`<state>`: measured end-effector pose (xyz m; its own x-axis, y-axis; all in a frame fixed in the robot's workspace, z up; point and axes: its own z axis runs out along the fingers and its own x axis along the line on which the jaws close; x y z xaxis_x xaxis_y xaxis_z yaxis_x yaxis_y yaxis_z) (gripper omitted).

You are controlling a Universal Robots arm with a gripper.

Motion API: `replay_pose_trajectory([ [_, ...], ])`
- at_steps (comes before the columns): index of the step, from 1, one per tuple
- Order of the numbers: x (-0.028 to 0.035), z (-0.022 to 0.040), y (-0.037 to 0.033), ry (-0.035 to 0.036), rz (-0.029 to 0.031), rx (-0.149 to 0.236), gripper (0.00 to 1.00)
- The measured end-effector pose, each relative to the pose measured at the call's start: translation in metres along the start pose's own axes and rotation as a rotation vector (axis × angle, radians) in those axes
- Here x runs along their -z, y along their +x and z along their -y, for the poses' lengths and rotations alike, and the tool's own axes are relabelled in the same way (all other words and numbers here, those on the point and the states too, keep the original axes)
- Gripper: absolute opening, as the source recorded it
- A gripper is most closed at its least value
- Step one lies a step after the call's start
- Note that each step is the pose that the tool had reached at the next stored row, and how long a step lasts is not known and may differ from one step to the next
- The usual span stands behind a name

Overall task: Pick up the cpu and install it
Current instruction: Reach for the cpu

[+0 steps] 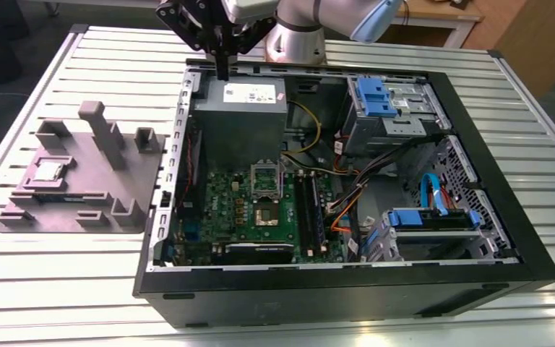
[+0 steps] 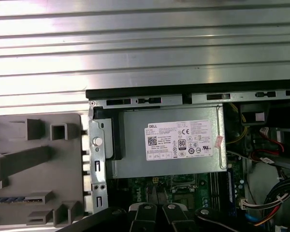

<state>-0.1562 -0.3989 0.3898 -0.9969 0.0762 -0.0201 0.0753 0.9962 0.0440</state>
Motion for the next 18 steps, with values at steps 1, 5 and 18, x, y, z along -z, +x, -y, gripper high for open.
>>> replay_pose_trajectory([
  [1, 0.0000, 0.0000, 0.0003, 0.0000, 0.0000, 0.000, 0.10],
  [5, -0.0001, 0.0001, 0.0015, 0.0000, 0.0000, 0.000, 0.10],
  [18, -0.0012, 0.0005, 0.0052, 0.0003, -0.0039, 0.000, 0.10],
])
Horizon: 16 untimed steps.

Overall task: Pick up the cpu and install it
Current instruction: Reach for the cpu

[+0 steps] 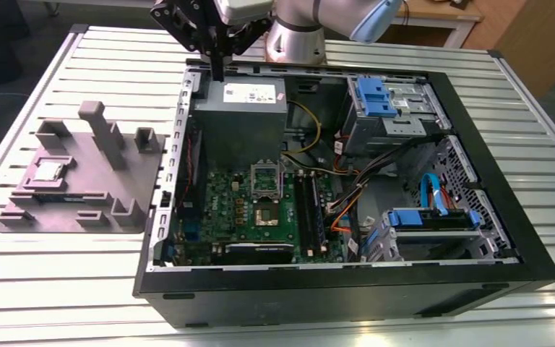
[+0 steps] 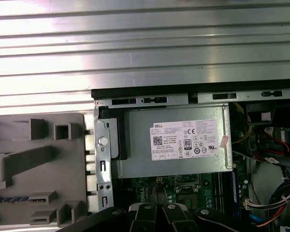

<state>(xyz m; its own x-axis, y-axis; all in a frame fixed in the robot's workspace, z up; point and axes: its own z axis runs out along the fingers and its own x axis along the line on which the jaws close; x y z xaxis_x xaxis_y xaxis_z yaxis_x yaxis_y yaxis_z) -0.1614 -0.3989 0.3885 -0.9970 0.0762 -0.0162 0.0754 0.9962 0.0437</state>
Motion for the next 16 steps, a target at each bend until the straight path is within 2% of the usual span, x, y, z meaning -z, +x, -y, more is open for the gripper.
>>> replay_pose_trajectory([
  [14, -0.0008, 0.0001, 0.0007, 0.0004, -0.0051, 0.000, 0.10],
  [16, -0.0015, 0.0002, 0.0012, 0.0007, -0.0091, 0.000, 0.10],
])
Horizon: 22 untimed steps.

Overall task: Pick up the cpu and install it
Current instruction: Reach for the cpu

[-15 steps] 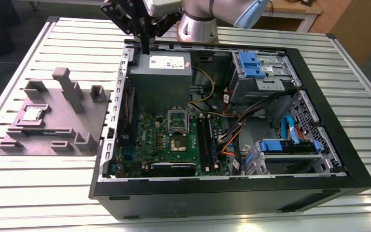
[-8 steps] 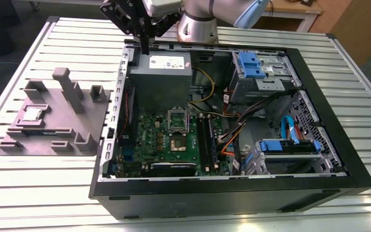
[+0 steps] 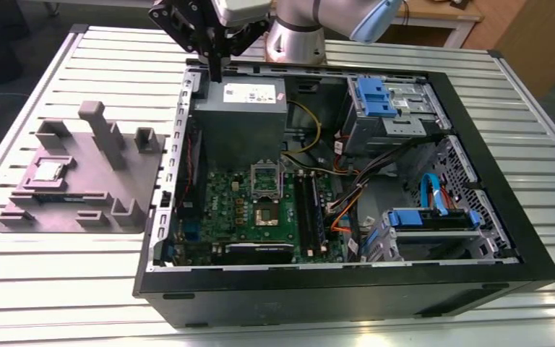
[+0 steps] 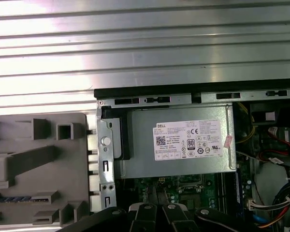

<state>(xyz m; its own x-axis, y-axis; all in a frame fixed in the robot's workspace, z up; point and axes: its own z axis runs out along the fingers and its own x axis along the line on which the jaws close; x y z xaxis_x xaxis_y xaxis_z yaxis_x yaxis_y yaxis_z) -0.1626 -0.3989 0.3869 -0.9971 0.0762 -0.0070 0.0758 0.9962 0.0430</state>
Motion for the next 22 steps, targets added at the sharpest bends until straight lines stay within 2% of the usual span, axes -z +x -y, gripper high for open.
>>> replay_pose_trajectory([
  [4, -0.0002, 0.0000, 0.0002, 0.0001, -0.0012, 0.000, 0.10],
  [5, -0.0008, 0.0003, 0.0031, 0.0002, -0.0029, 0.000, 0.10],
  [22, -0.0010, 0.0007, 0.0093, 0.0002, -0.0031, 0.000, 0.10],
])
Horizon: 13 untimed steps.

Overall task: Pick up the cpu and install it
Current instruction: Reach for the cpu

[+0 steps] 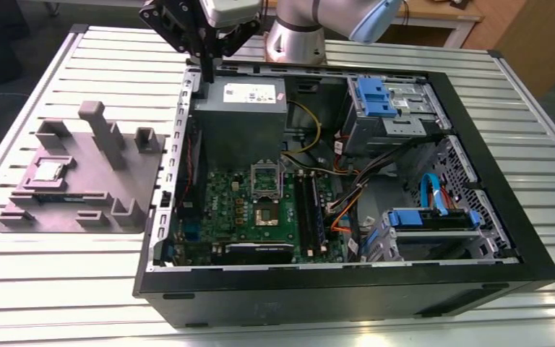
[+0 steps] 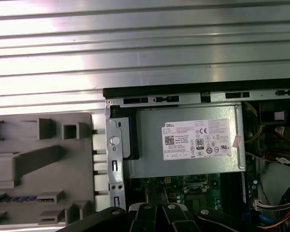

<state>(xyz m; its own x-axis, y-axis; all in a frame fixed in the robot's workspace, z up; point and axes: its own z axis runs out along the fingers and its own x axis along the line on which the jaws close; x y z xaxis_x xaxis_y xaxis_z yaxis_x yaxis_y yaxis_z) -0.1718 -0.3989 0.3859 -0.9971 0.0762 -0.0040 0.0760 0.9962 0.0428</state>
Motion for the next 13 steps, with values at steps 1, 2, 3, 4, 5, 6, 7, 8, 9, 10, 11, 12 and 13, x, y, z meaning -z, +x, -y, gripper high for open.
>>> replay_pose_trajectory([
  [1, 0.0000, 0.0000, 0.0002, -0.0001, 0.0000, 0.000, 0.10],
  [2, 0.0000, 0.0000, 0.0005, 0.0000, 0.0000, 0.000, 0.10],
  [3, 0.0000, 0.0001, 0.0007, 0.0000, 0.0000, 0.000, 0.10],
  [4, 0.0000, 0.0001, 0.0009, 0.0000, 0.0000, 0.000, 0.10],
  [5, 0.0000, 0.0001, 0.0011, 0.0000, 0.0000, 0.000, 0.10],
  [6, 0.0000, 0.0001, 0.0013, 0.0000, 0.0000, 0.000, 0.10],
  [7, 0.0000, 0.0001, 0.0016, 0.0000, 0.0000, 0.000, 0.10],
  [8, 0.0000, 0.0001, 0.0018, 0.0000, 0.0000, 0.000, 0.10],
  [9, 0.0000, 0.0002, 0.0021, 0.0000, -0.0001, 0.000, 0.10],
  [10, -0.0001, 0.0002, 0.0023, 0.0000, 0.0000, 0.000, 0.10],
  [11, -0.0001, 0.0002, 0.0025, 0.0000, 0.0000, 0.000, 0.10],
  [12, -0.0001, 0.0002, 0.0027, 0.0000, 0.0000, 0.000, 0.10],
  [13, -0.0001, 0.0002, 0.0030, 0.0000, 0.0000, 0.000, 0.10],
])
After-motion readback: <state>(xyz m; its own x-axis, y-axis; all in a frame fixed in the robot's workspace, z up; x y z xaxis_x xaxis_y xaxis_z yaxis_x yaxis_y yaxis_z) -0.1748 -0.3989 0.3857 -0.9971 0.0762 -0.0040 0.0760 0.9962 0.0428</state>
